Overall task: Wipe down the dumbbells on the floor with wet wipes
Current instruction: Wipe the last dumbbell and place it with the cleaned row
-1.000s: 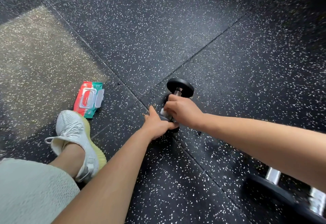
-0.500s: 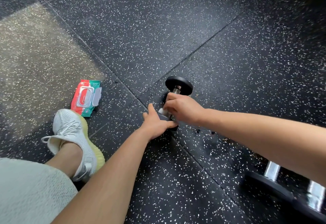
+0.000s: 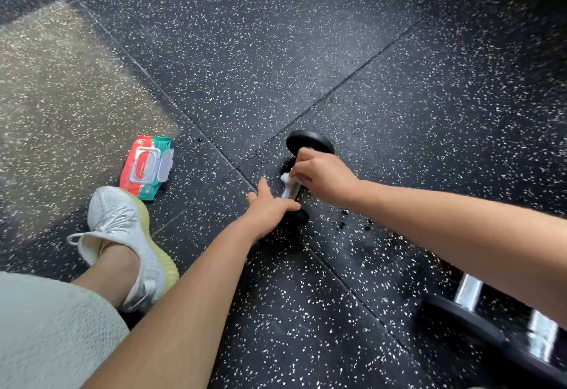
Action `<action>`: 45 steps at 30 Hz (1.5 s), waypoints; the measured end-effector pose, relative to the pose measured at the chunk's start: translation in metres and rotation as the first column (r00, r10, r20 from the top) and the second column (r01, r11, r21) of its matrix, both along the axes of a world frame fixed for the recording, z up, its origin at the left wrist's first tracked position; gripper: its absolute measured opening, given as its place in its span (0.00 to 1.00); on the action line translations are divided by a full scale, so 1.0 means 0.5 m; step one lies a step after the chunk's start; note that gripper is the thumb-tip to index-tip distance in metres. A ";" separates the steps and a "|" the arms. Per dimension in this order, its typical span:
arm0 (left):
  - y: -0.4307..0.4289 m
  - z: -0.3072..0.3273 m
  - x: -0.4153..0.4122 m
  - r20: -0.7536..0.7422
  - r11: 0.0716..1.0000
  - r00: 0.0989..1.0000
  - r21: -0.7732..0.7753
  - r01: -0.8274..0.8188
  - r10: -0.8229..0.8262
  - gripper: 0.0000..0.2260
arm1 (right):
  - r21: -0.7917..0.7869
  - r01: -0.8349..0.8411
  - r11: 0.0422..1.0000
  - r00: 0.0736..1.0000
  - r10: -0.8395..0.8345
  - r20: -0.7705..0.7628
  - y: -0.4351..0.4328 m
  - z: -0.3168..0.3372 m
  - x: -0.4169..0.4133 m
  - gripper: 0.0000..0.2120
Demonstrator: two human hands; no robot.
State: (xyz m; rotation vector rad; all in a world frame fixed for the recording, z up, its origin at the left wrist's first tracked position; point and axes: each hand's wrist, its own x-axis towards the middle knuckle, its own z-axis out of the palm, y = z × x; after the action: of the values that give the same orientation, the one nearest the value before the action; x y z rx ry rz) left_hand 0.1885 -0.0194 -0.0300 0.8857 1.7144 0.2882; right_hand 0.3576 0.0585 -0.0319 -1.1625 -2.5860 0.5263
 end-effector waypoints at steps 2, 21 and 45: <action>-0.002 -0.001 0.003 0.001 1.000 1.000 -0.004 0.008 -0.008 0.51 | 0.015 0.151 0.988 0.988 -0.151 0.006 0.013 0.003 -0.003 0.08; -0.008 -0.001 0.031 -0.049 0.999 0.998 -0.026 0.035 -0.037 0.64 | -0.027 0.124 0.992 0.991 -0.123 0.047 -0.041 0.007 0.008 0.07; -0.007 -0.006 0.025 -0.012 1.000 1.000 0.005 0.029 -0.029 0.61 | 0.005 0.166 0.986 0.980 -0.166 0.110 -0.039 0.000 -0.006 0.06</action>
State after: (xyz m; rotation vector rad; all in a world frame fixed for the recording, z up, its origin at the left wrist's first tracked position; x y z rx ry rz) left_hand 0.2009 -0.0227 -0.0331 0.9164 1.7116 0.2684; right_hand 0.3546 0.0391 -0.0321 -1.4314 -2.5475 0.4433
